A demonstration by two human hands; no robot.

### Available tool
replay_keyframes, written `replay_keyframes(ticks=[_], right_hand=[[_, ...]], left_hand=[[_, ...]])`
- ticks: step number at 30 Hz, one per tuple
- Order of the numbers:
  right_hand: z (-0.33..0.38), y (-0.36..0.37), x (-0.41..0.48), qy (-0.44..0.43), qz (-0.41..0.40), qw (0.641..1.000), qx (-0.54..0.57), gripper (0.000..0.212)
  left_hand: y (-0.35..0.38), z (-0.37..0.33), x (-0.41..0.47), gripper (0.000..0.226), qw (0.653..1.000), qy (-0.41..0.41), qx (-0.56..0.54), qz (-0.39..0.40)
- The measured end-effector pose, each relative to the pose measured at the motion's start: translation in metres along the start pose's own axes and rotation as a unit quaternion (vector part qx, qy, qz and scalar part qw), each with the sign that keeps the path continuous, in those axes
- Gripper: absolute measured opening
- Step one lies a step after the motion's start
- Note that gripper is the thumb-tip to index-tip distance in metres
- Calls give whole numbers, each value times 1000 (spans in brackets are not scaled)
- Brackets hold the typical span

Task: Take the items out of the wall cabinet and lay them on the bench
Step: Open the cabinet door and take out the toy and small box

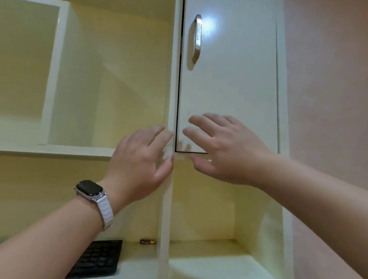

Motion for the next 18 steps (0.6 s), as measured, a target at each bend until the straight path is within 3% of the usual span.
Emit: replay_keyframes(ticks=[5, 18], right_hand=[[-12, 18, 24, -30, -33, 999, -2, 49], [-25, 31, 45, -104, -23, 993, -50, 67]], left_hand=[[13, 10, -1, 56, 998, 41, 55, 9], [33, 18, 0, 57, 976, 111, 158, -96]])
Point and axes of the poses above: each hand's wrist, its own x-axis towards the middle knuckle, its own y-axis out of the palm, z = x × y, the point moved 1 cm from there along x, towards the middle knuckle
